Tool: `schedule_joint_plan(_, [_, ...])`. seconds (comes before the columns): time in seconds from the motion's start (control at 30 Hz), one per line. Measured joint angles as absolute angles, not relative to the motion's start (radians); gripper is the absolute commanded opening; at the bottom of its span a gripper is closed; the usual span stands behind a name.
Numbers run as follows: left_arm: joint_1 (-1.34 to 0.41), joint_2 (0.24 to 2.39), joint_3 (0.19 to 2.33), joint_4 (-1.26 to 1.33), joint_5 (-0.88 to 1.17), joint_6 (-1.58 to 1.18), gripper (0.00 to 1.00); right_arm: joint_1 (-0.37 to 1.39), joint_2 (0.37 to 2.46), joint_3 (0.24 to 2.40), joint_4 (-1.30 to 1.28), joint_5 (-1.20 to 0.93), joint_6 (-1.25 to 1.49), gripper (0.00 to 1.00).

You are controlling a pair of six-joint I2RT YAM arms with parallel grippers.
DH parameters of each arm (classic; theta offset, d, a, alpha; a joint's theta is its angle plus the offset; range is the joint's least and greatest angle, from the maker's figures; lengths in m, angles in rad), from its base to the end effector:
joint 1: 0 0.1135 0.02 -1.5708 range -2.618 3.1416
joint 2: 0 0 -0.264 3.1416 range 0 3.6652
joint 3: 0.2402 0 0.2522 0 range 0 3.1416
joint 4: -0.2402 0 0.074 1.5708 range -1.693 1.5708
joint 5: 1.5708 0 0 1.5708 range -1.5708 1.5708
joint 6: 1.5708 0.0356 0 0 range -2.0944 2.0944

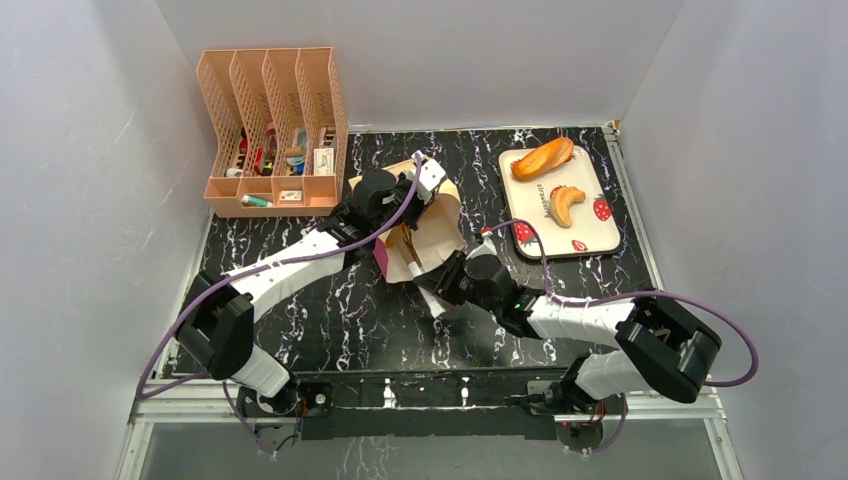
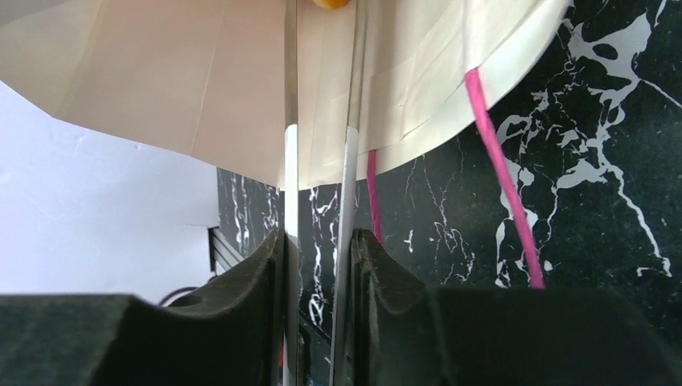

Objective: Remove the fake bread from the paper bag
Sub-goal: Take out the fake bread from the paper bag.

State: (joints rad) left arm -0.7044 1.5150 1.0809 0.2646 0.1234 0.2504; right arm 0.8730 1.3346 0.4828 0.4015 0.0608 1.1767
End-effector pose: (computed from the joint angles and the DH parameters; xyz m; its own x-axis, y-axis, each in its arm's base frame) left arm 0.2719 -0.2368 0.3101 0.0576 0.2737 -0.9601 0.7440 0.6294 0.2241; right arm 0.1709 0.2004 0.1777 -0.7811 0.5028 -0.3701 -0.0220 0.5703 0.8211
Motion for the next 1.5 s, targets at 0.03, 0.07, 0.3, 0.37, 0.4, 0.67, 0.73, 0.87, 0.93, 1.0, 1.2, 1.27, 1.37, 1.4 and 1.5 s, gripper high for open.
schedule_joint_plan(0.03, [-0.704, 1.515, 1.081, 0.265, 0.121, 0.250, 0.00, 0.871, 1.335, 0.483, 0.401, 0.062, 1.177, 0.08])
schedule_joint_plan(0.07, [-0.704, 1.515, 1.081, 0.265, 0.119, 0.250, 0.00, 0.870, 1.334, 0.483, 0.400, 0.064, 1.181, 0.04])
schedule_joint_plan(0.3, [-0.707, 1.518, 1.081, 0.292, 0.079, 0.249, 0.00, 0.868, 1.261, 0.482, 0.351, 0.080, 1.180, 0.00])
schedule_joint_plan(0.37, [-0.710, 1.521, 1.081, 0.298, 0.060, 0.246, 0.00, 0.868, 1.233, 0.480, 0.334, 0.080, 1.181, 0.00])
schedule_joint_plan(0.4, [-0.712, 1.525, 1.081, 0.307, 0.047, 0.244, 0.00, 0.868, 1.221, 0.480, 0.330, 0.080, 1.182, 0.00])
schedule_joint_plan(0.67, [-0.718, 1.560, 1.083, 0.332, -0.048, 0.237, 0.00, 0.868, 1.125, 0.448, 0.289, 0.080, 1.185, 0.00])
schedule_joint_plan(0.73, [-0.719, 1.574, 1.087, 0.340, -0.075, 0.234, 0.00, 0.868, 1.098, 0.436, 0.274, 0.080, 1.187, 0.00])
schedule_joint_plan(0.87, [-0.719, 1.585, 1.090, 0.344, -0.117, 0.230, 0.00, 0.868, 1.037, 0.413, 0.237, 0.080, 1.188, 0.00])
schedule_joint_plan(0.93, [-0.720, 1.585, 1.095, 0.346, -0.135, 0.227, 0.00, 0.868, 1.011, 0.404, 0.226, 0.080, 1.189, 0.00])
schedule_joint_plan(1.0, [-0.721, 1.585, 1.100, 0.353, -0.155, 0.225, 0.00, 0.868, 0.983, 0.393, 0.212, 0.080, 1.192, 0.00])
schedule_joint_plan(1.2, [-0.722, 1.600, 1.131, 0.363, -0.226, 0.219, 0.00, 0.868, 0.940, 0.375, 0.159, 0.065, 1.202, 0.00])
schedule_joint_plan(1.27, [-0.722, 1.615, 1.150, 0.359, -0.245, 0.216, 0.00, 0.868, 0.923, 0.373, 0.136, 0.060, 1.203, 0.00])
schedule_joint_plan(1.37, [-0.722, 1.642, 1.180, 0.356, -0.262, 0.212, 0.00, 0.868, 0.878, 0.363, 0.107, 0.056, 1.203, 0.00])
schedule_joint_plan(1.4, [-0.722, 1.653, 1.191, 0.355, -0.268, 0.210, 0.00, 0.868, 0.866, 0.363, 0.097, 0.056, 1.203, 0.00])
schedule_joint_plan(1.5, [-0.722, 1.673, 1.203, 0.350, -0.279, 0.208, 0.00, 0.868, 0.814, 0.363, 0.057, 0.054, 1.203, 0.00])
